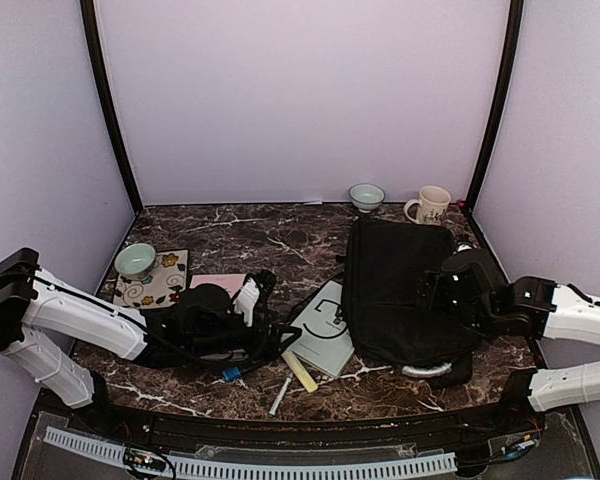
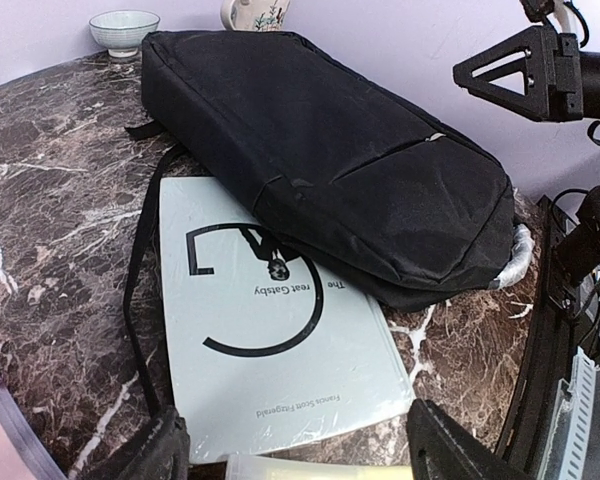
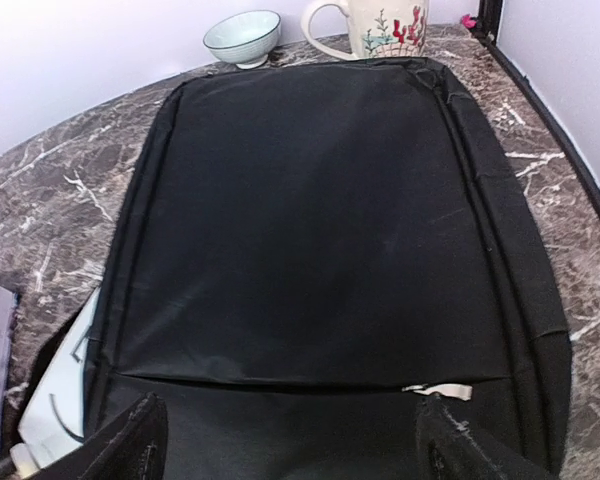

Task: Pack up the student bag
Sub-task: Move the student bag to the book.

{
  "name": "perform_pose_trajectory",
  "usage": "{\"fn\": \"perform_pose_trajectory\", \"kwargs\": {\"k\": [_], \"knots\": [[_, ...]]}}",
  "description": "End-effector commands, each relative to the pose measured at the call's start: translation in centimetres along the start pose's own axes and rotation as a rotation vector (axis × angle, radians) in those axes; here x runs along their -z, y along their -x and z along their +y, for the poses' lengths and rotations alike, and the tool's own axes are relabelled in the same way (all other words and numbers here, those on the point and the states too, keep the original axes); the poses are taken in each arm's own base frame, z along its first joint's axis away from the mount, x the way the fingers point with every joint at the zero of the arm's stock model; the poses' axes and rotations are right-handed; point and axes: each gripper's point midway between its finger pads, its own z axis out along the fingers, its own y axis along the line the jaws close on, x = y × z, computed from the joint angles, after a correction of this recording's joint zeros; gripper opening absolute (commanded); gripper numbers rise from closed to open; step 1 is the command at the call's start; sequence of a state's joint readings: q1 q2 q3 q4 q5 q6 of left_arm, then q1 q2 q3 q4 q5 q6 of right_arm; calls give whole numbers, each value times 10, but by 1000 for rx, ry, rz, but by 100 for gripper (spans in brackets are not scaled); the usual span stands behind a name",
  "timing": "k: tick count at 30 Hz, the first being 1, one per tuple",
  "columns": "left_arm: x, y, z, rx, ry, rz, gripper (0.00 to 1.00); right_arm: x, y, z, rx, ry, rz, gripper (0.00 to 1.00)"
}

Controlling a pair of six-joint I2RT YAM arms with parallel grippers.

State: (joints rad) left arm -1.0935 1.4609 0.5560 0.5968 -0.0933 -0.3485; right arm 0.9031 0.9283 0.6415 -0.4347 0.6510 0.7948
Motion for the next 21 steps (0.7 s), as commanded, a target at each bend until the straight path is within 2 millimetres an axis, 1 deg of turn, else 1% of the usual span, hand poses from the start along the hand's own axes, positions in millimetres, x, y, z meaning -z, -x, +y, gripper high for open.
{"fn": "perform_pose_trajectory", "kwargs": {"k": [1,4,6,9,14,16,21], "knots": [[-3,7,-4,8,-2,-8,77,0,11,-15,-73,-24,-54,89],[-4,6,-8,14,-18,3,77,1,13,-43,-87,-155,-65,98],[-4,6,-11,15,-31,7,77,0,12,-59,-103,-227,-66,99],[-6,5,-16,14,-45,19,77,-1,11,-76,-122,-288,-60,99],[-12,0,-20,10,-52,47,77,-9,6,-91,-150,-321,-45,99],[-15,-2,-21,13,-55,57,77,-14,2,-94,-153,-323,-38,99],[-20,-6,-23,13,-55,78,77,-28,-16,-98,-152,-311,19,99]]}}
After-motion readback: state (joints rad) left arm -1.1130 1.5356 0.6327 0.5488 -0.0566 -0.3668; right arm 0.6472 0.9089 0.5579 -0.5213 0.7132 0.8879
